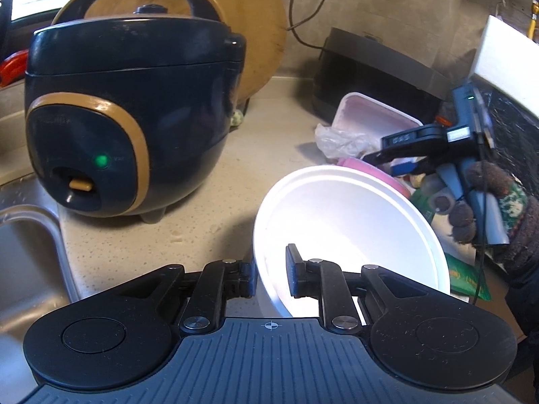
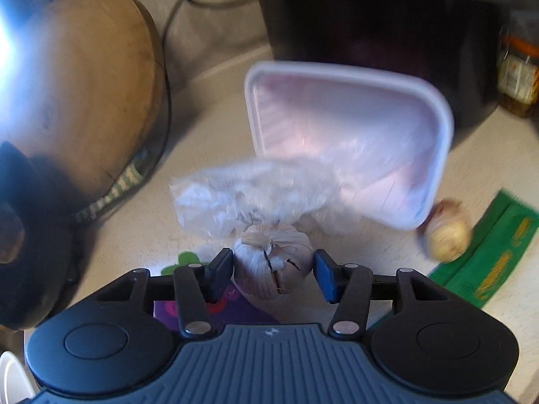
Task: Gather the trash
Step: 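Grasp the garlic bulb with the right tool while the left tool holds the bowl, then carry the bowl and garlic down to the green bin with both tools, then open the left tool to drop the bowl while the right tool drops the garlic into the bin, then raise both empty tools back up to the counter, then grasp the yellow-edged glitter sponge with the left tool while the right tool reaches the green packet, then grasp the green packet with the right tool while the left tool holds the sponge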
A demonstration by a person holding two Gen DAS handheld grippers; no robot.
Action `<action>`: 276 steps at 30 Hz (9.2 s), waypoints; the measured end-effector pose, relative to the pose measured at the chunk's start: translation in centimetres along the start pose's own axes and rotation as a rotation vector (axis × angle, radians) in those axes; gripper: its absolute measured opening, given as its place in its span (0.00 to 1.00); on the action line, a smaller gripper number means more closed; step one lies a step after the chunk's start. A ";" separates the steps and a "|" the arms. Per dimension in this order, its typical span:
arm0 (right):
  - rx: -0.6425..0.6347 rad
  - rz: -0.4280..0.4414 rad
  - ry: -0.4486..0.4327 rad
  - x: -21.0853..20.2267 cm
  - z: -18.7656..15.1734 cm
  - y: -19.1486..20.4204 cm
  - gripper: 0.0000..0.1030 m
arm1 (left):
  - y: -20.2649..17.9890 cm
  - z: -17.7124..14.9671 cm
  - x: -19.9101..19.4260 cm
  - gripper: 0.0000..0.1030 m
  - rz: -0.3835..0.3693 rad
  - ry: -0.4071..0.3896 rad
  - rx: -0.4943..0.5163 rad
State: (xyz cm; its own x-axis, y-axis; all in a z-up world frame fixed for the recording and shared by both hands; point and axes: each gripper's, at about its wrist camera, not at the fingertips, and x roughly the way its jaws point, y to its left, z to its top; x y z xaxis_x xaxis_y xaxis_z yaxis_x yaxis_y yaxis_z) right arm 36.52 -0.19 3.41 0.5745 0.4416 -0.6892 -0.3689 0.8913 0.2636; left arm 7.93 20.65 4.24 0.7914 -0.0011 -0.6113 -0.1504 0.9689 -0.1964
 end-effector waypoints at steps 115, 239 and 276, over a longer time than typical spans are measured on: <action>0.325 -0.223 0.336 -3.2 -37.9 -35.5 0.51 | -33.1 -41.3 50.5 0.26 -0.082 0.938 0.661; 0.022 0.135 -0.222 -10.5 -16.4 -8.0 0.21 | -11.2 3.2 16.8 0.17 -0.568 0.213 -0.246; -0.309 0.198 -0.064 -11.9 -16.2 5.9 0.19 | 3.4 -4.7 -5.3 0.18 -0.293 -0.142 -0.302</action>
State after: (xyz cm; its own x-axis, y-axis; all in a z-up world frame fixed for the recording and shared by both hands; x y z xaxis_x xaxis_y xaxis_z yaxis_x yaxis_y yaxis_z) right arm 15.62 -1.90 2.22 0.5108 0.6163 -0.5994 -0.6747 0.7195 0.1648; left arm 0.43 22.76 3.26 0.8967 -0.2106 -0.3893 -0.0574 0.8168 -0.5740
